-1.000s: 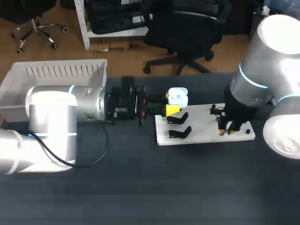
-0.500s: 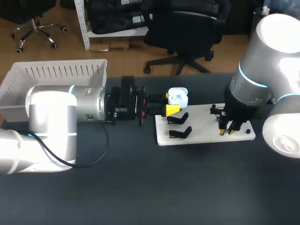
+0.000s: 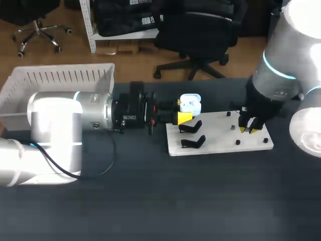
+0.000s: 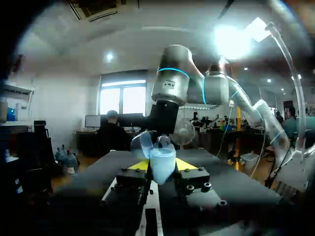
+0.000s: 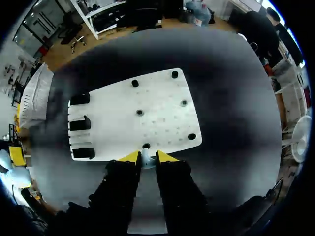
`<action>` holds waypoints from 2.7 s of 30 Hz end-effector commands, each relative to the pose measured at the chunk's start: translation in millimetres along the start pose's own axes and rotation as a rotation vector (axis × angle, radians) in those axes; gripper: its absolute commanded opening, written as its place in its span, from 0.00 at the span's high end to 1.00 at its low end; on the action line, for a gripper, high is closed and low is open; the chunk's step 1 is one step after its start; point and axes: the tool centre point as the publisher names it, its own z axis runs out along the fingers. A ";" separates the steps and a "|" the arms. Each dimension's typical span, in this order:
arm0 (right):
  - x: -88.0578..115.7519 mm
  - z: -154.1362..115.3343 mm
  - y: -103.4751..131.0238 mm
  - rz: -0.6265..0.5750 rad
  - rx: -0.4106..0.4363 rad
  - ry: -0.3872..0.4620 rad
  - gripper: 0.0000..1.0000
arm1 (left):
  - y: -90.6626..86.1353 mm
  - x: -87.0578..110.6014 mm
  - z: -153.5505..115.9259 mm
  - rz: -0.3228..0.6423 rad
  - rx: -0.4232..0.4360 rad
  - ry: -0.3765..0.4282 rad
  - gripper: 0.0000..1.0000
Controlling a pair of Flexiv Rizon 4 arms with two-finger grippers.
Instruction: Pick up each earbud case from the left stands, insert the matching earbuds, close the lid, and place the case in the box.
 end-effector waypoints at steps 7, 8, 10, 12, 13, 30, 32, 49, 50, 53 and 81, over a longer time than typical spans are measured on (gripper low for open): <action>3.8 -93.7 8.0 0.043 0.020 -0.052 1.00 | -1.2 1.0 0.3 0.004 -0.006 -0.005 1.00; 3.3 -103.7 11.3 0.048 0.028 -0.066 1.00 | -1.2 1.0 0.3 0.004 -0.006 -0.005 1.00; -0.4 -120.9 18.4 0.068 0.017 -0.074 1.00 | -1.2 1.0 0.3 0.004 -0.006 -0.005 1.00; -4.8 -136.8 26.8 0.076 0.014 -0.098 1.00 | -1.2 1.0 0.3 0.004 -0.006 -0.005 1.00; -5.7 -143.0 31.2 0.078 0.006 -0.098 1.00 | -1.2 1.0 0.3 0.004 -0.006 -0.005 1.00; 10.9 -161.8 149.2 -0.133 0.039 -0.041 1.00 | -1.2 1.0 0.3 0.004 -0.006 -0.005 1.00; 14.5 -157.9 157.5 -0.159 0.052 -0.031 1.00 | -1.2 1.0 0.3 0.004 -0.006 -0.005 1.00; 18.0 -155.4 162.6 -0.160 0.056 -0.022 1.00 | -1.2 1.0 0.3 0.004 -0.006 -0.005 1.00; 18.0 -155.4 162.6 -0.160 0.056 -0.022 1.00 | -1.2 1.0 0.3 0.004 -0.006 -0.005 1.00; 18.0 -155.4 162.6 -0.160 0.056 -0.022 1.00 | -1.2 1.0 0.3 0.004 -0.006 -0.005 1.00; 34.2 -134.0 179.7 -0.393 0.187 0.064 1.00 | -1.2 1.0 0.3 0.004 -0.006 -0.005 1.00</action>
